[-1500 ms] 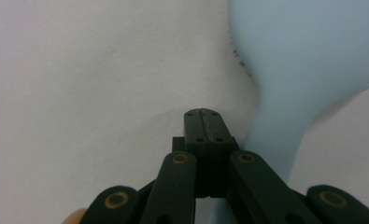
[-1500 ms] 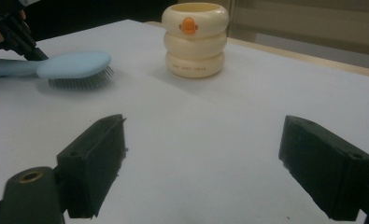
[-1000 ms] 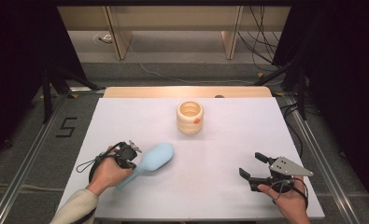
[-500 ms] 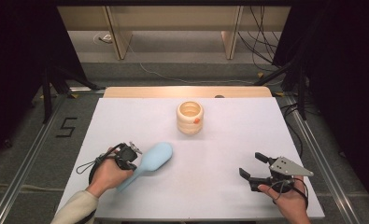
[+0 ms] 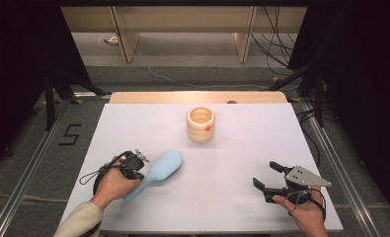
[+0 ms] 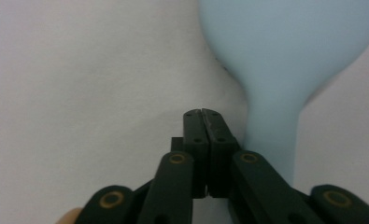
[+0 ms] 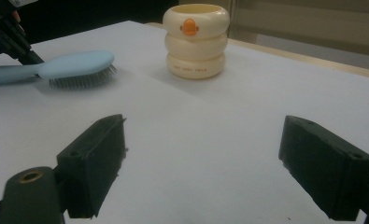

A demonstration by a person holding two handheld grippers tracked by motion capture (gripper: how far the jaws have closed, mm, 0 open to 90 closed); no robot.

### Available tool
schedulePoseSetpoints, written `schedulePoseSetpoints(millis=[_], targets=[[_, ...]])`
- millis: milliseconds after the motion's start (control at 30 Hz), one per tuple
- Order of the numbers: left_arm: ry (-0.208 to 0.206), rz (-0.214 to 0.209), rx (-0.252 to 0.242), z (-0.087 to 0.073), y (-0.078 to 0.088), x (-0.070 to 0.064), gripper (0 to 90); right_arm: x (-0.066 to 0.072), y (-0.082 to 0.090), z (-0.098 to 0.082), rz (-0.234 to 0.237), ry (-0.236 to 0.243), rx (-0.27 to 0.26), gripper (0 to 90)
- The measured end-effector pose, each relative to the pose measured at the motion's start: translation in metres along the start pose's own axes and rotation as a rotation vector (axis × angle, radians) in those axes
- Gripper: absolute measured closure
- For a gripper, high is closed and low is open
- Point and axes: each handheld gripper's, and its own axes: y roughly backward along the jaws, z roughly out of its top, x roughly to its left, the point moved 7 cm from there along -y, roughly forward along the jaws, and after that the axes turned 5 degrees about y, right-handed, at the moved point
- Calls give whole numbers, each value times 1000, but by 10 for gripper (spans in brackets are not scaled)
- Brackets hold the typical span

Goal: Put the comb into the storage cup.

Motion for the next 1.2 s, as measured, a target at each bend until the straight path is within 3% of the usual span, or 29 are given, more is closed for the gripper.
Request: schedulePoseSetpoints(millis=[100, 133, 167, 267, 367, 467, 500, 533, 567, 633, 700, 867, 1000, 1067, 1100, 1200], targets=[[38, 9, -61, 3, 6, 6, 786, 0, 0, 0, 1, 0, -1, 158], [54, 11, -82, 4, 7, 8, 694, 0, 0, 0, 1, -1, -1, 157], [75, 17, -113, 6, 10, 11, 694, 0, 0, 0, 1, -1, -1, 157], [140, 22, -209, 11, 19, 21, 512, 0, 0, 0, 2, 2, 0, 157], [212, -7, -307, 15, 27, 30, 348, 0, 0, 0, 0, 1, 0, 157], [254, -22, -397, 18, 33, 38, 233, 0, 0, 0, 1, 1, 0, 157], [270, -34, -439, 19, 36, 40, 145, 0, 0, 0, 1, 2, 0, 157], [270, -34, -439, 19, 36, 40, 131, 0, 0, 0, 1, 2, 0, 157], [297, -55, -488, 21, 39, 42, 98, 0, 0, 0, 1, 2, 0, 157], [294, -83, -517, 23, 42, 41, 0, 0, 0, 0, 1, 2, -1, 157], [294, -76, -551, 25, 46, 42, 0, 0, 0, 0, 1, 2, 0, 157], [274, -91, -582, 28, 50, 39, 0, 0, 0, 0, 2, 1, -2, 157], [234, -121, -647, 32, 58, 34, 0, 0, 0, 0, 0, 1, -3, 157], [200, -159, -663, 35, 63, 28, 5, 0, 0, 0, 2, 3, -1, 157], [161, -190, -642, 37, 66, 20, 36, 0, 0, 0, 2, 0, -1, 157], [110, -203, -591, 37, 65, 13, 61, 0, -1, 0, 3, -3, 0, 157]])
